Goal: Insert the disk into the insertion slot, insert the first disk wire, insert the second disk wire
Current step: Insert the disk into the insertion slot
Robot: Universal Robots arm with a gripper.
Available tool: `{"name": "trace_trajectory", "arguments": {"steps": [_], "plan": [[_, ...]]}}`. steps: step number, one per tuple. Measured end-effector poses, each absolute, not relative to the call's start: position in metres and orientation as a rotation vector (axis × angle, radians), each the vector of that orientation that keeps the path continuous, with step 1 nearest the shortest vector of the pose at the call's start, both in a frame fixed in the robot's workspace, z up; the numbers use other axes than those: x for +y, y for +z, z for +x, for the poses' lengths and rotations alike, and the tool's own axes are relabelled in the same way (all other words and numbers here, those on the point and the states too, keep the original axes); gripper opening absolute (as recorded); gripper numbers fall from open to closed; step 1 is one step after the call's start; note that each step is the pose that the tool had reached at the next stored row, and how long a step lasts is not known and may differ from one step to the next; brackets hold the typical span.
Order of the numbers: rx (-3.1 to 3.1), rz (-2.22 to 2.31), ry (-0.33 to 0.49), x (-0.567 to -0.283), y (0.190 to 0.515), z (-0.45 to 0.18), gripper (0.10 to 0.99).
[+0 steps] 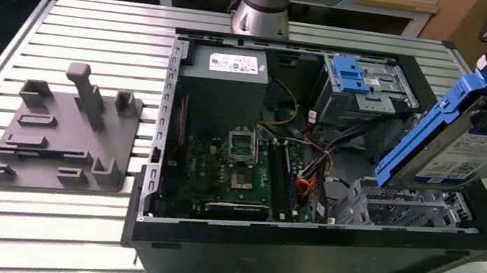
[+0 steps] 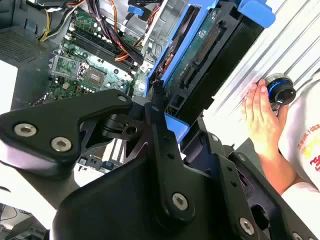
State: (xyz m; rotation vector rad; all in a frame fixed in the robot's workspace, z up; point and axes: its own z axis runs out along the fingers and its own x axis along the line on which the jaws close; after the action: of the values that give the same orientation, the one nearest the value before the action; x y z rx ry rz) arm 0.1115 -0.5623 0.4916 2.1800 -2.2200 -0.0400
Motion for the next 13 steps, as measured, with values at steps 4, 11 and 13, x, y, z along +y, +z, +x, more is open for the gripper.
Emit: {"name": "trace_trajectory", "arguments": {"steps": [4, 11, 13], "plan": [[-2.220, 2.180, -0.040, -0.5623, 0.4916, 0.1115, 0.361], [-2.220, 2.180, -0.040, -0.5623, 0.4916, 0.1115, 0.361], [-2.220, 2.180, -0.040, -0.5623, 0.4916, 0.1115, 0.361]]}}
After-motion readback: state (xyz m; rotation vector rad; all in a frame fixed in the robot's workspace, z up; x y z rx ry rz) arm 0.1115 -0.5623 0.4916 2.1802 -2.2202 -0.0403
